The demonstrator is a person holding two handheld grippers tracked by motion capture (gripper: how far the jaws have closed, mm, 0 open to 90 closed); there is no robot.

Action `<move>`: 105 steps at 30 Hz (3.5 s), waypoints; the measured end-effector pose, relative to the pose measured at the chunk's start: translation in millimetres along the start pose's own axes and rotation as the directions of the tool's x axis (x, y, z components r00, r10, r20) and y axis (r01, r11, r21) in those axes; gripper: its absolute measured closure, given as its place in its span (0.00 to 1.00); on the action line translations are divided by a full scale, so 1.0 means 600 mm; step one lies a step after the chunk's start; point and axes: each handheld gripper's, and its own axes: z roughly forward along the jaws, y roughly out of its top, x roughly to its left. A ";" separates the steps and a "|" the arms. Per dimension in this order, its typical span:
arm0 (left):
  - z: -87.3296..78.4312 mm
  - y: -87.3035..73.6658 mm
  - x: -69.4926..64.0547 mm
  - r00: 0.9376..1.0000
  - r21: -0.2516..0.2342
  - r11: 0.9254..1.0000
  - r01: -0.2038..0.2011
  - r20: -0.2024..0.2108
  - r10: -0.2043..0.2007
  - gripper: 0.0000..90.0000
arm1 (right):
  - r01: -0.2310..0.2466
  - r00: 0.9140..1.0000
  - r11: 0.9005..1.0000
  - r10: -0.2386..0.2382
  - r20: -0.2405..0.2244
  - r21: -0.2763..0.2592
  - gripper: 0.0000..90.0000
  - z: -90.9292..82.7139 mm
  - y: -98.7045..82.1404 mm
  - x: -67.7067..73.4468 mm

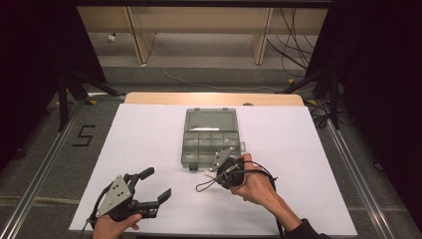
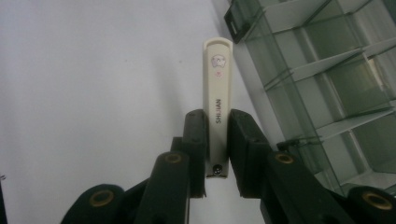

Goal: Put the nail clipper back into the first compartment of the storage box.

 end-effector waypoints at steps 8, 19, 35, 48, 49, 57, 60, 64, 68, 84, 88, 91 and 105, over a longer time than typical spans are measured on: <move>0.001 0.000 0.000 1.000 0.001 1.000 0.002 -0.001 -0.002 0.18 | -0.024 0.999 0.998 0.026 0.040 -0.057 0.86 -0.005 -0.001 -0.011; 0.001 -0.002 0.002 1.000 0.007 1.000 -0.002 -0.005 0.002 0.18 | -0.055 0.994 0.989 0.067 0.088 -0.136 0.86 -0.008 0.006 -0.028; 0.000 -0.002 0.001 1.000 0.003 1.000 0.003 -0.007 -0.003 0.18 | -0.100 0.986 0.972 0.126 0.111 -0.213 0.86 0.012 0.044 -0.060; 0.000 -0.002 0.002 1.000 0.003 1.000 0.004 -0.006 -0.004 0.18 | -0.135 0.975 0.954 0.175 0.134 -0.269 0.86 0.035 0.073 -0.089; -0.001 -0.002 0.002 1.000 0.003 1.000 0.004 -0.007 -0.004 0.18 | -0.140 0.974 0.952 0.182 0.138 -0.272 0.86 0.040 0.079 -0.092; -0.001 -0.002 0.003 1.000 0.003 1.000 0.000 -0.006 0.000 0.18 | -0.157 0.969 0.946 0.203 0.140 -0.284 0.86 0.056 0.096 -0.099; -0.001 -0.002 0.002 1.000 0.003 1.000 0.003 -0.005 -0.003 0.18 | -0.162 0.968 0.943 0.209 0.138 -0.291 0.86 0.060 0.100 -0.103; 0.000 -0.002 0.002 1.000 0.003 1.000 0.004 -0.005 -0.004 0.18 | -0.182 0.964 0.939 0.229 0.133 -0.293 0.86 0.065 0.104 -0.107; -0.001 -0.001 0.004 1.000 0.003 1.000 -0.006 -0.005 0.006 0.18 | -0.191 0.964 0.940 0.234 0.127 -0.284 0.86 0.070 0.109 -0.113; -0.001 -0.001 0.002 1.000 0.002 1.000 0.005 -0.004 -0.005 0.18 | -0.227 0.956 0.931 0.269 0.118 -0.287 0.86 0.091 0.126 -0.124; -0.002 -0.001 0.002 1.000 0.001 1.000 0.003 -0.003 -0.003 0.18 | -0.240 0.953 0.929 0.280 0.112 -0.282 0.86 0.096 0.131 -0.123; -0.002 -0.001 0.002 1.000 -0.001 1.000 0.006 -0.005 -0.006 0.18 | -0.246 0.952 0.926 0.286 0.106 -0.285 0.86 0.100 0.135 -0.123; -0.002 -0.001 0.002 1.000 -0.001 1.000 0.004 -0.003 -0.004 0.18 | -0.279 0.944 0.923 0.314 0.098 -0.265 0.86 0.118 0.143 -0.124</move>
